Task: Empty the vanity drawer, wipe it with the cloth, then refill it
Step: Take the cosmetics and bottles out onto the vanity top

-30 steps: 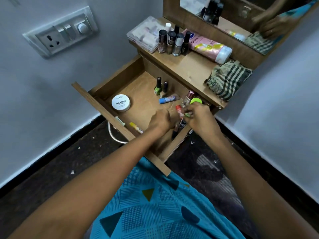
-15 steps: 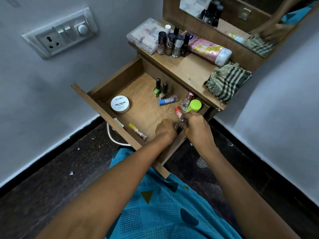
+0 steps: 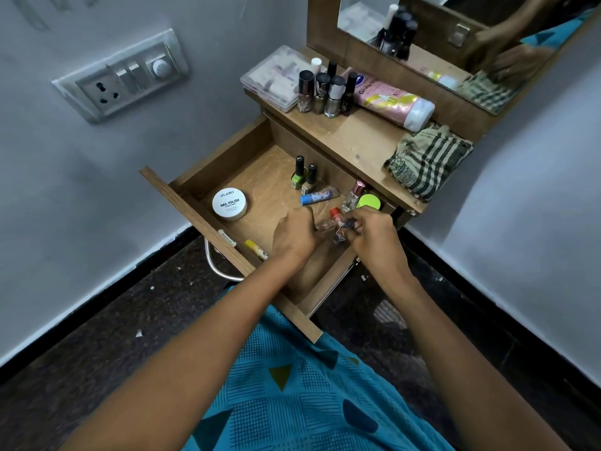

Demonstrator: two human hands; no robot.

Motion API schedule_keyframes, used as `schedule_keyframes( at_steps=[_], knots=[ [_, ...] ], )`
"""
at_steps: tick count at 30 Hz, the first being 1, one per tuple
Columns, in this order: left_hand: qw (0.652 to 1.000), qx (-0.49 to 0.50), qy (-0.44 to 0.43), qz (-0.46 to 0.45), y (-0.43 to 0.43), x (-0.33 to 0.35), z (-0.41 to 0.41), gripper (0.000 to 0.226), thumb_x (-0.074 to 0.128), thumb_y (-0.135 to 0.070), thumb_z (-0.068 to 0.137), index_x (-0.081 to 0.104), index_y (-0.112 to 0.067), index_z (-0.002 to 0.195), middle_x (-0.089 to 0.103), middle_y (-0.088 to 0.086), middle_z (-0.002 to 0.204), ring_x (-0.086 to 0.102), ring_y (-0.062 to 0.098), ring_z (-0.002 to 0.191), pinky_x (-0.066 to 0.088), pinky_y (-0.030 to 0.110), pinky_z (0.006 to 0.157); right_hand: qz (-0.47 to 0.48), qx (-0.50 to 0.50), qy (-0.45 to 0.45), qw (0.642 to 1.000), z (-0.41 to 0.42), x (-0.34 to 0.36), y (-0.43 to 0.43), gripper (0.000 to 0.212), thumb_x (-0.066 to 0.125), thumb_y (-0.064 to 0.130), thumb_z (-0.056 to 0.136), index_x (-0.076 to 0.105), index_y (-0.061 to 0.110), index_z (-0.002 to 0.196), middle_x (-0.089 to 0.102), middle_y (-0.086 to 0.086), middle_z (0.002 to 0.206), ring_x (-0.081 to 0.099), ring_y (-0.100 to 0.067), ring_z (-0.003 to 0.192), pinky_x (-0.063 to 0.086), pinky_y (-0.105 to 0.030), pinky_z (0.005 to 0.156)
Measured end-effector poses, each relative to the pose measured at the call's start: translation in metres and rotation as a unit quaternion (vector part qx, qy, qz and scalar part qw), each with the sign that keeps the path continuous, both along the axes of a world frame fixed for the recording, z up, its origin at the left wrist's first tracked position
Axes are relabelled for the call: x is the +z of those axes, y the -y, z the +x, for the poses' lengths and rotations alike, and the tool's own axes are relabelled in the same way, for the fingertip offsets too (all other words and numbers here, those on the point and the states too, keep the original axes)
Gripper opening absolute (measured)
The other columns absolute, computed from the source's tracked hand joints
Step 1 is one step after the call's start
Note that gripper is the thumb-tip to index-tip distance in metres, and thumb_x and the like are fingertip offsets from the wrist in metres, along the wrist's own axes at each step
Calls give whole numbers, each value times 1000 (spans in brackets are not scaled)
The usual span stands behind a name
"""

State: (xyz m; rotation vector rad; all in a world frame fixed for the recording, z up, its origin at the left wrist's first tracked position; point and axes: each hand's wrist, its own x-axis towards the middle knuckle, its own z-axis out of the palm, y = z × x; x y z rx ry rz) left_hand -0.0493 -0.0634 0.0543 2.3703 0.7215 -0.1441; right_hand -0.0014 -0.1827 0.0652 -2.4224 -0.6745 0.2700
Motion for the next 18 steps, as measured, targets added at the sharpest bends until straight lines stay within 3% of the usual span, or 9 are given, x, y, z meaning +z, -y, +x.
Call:
schedule_keyframes(
  at_steps=[2,4,7,10,13,16,18],
  knots=[
    [999,8,42,-15,-8,12,2,14,64,-16,81,60,-7,91,60,10,89,52,19,75,31,18,51,23,1,2,1000,4,8,-4,22,65,1,80,67,5,101,65,-8,100,55,-8,78,53,-27,80],
    [996,8,87,-17,-16,26,7,10,65,-9,79,63,-6,89,60,7,85,52,16,72,31,17,50,34,-3,8,999,12,19,-8,24,66,3,80,66,4,104,66,-7,100,54,-5,76,50,-13,78],
    [989,2,150,-1,-27,52,20,10,65,-2,78,67,-2,87,63,8,82,50,10,65,36,11,53,76,-21,15,997,29,41,-18,25,67,2,78,66,4,103,65,-3,96,50,4,67,41,6,62],
    [980,9,200,12,-38,76,39,10,65,-1,78,68,-2,87,69,10,88,58,12,73,49,21,67,124,-46,34,991,54,65,-27,24,67,2,78,66,7,102,61,3,87,50,4,64,45,-1,56],
    [972,-7,236,0,-43,95,63,14,67,-4,80,66,-2,94,69,12,97,65,16,87,54,29,81,163,-63,67,982,80,85,-36,21,67,2,78,67,6,99,59,5,83,50,5,62,47,-5,62],
    [969,-16,245,24,-47,103,89,18,71,-7,77,65,-3,94,68,13,98,65,21,92,55,33,82,163,-72,88,980,107,92,-45,19,64,1,81,67,6,98,60,4,87,51,3,66,48,-10,64],
    [970,-22,239,48,-47,102,105,13,69,-5,78,66,-2,91,68,13,93,65,22,86,55,36,78,149,-69,98,981,123,90,-49,20,61,-2,82,66,4,100,59,3,90,48,6,64,46,-3,61]
  ],
)
